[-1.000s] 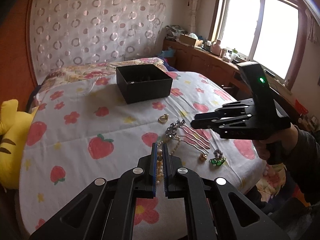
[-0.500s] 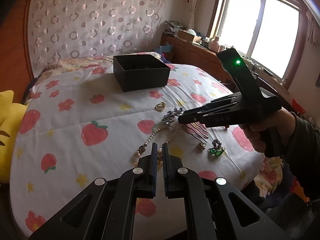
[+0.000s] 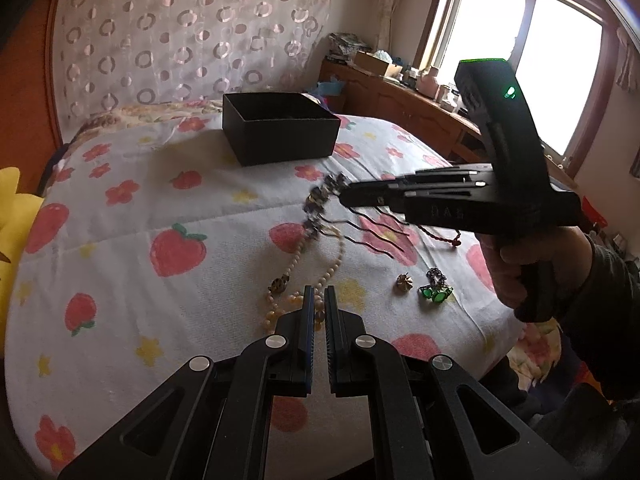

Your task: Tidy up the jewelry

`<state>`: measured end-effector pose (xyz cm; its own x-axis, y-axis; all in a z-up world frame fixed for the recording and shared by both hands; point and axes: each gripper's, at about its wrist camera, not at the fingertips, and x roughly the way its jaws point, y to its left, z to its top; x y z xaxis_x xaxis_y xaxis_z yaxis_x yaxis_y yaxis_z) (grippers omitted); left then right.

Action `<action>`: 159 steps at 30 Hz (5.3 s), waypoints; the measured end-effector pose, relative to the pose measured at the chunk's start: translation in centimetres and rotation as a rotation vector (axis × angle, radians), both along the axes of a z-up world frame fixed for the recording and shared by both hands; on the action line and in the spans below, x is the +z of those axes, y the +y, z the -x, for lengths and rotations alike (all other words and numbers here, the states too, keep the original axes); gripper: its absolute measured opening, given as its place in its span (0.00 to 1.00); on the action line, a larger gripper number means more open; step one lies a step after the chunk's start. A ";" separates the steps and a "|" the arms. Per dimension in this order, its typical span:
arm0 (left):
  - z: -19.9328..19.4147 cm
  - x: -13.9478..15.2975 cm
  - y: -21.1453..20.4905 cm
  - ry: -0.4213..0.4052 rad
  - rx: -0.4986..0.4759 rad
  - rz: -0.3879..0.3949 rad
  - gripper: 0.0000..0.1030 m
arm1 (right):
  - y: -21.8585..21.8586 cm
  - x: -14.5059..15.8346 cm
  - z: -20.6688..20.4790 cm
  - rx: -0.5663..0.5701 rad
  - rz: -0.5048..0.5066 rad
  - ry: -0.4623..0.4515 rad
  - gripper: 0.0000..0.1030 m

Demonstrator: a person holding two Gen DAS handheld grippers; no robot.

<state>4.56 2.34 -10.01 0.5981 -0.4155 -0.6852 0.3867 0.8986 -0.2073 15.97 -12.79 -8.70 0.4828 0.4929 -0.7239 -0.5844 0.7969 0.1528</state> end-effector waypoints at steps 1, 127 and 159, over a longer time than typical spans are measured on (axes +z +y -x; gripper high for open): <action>0.0 0.0 0.0 0.000 0.001 0.001 0.04 | 0.4 0.4 0.1 0.005 -0.007 -0.016 0.02; -13.9 4.4 -3.2 -0.120 0.073 -0.063 0.80 | -11.7 1.8 -2.6 -0.167 0.040 -0.065 0.28; -11.9 -1.6 -5.8 0.037 0.006 -0.115 0.81 | -11.7 -3.0 3.3 -0.122 0.183 -0.048 0.04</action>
